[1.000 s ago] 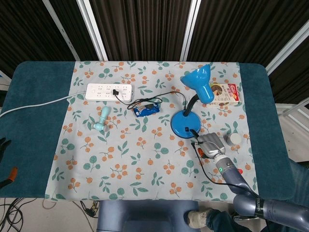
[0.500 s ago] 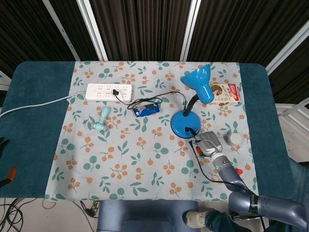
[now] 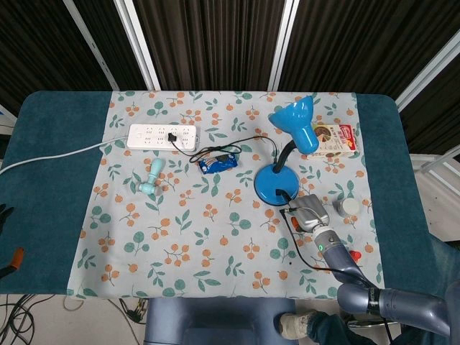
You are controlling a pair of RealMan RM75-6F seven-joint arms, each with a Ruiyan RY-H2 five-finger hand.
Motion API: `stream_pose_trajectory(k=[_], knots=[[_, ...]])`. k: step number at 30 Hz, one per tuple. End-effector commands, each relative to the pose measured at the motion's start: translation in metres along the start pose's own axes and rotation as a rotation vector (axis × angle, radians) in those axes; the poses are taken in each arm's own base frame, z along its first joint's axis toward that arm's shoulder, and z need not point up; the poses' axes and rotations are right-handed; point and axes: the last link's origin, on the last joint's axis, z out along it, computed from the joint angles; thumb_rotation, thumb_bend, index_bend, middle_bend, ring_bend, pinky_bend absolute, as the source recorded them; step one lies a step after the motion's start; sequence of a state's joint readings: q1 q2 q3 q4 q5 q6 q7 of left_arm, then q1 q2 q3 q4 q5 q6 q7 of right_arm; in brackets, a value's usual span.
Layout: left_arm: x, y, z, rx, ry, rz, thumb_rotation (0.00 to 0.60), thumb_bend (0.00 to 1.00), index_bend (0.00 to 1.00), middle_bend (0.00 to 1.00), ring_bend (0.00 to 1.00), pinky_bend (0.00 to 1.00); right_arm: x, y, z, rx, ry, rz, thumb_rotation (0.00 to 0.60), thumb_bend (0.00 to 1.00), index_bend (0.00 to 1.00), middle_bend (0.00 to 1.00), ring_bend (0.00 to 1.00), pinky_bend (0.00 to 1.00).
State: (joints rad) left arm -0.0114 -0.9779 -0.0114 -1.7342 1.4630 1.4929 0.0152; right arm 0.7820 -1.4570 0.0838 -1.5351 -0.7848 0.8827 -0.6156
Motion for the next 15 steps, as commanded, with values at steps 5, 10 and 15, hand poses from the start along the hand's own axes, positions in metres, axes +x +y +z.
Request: stream_pose_trajectory(k=[5, 10, 15], knots=[[-0.0005, 0.0000, 0.0001, 0.002, -0.002, 0.002, 0.600, 0.40, 0.08, 0.02, 0.03, 0.05, -0.0027, -0.0023, 0.0013, 0.005, -0.013, -0.003, 0.600, 0.56, 0.03, 0.80, 0.90, 0.97], [0.0003, -0.0010, 0.0005, 0.006, 0.002, 0.000, 0.600, 0.40, 0.08, 0.02, 0.03, 0.05, -0.0030, -0.0040, 0.0040, 0.001, -0.014, -0.011, 0.600, 0.56, 0.03, 0.80, 0.90, 0.98], [0.0008, -0.0011, 0.0003, 0.006, 0.004, -0.001, 0.600, 0.40, 0.08, 0.02, 0.03, 0.05, -0.0022, -0.0053, 0.0049, -0.001, -0.014, -0.020, 0.600, 0.56, 0.03, 0.80, 0.90, 1.00]])
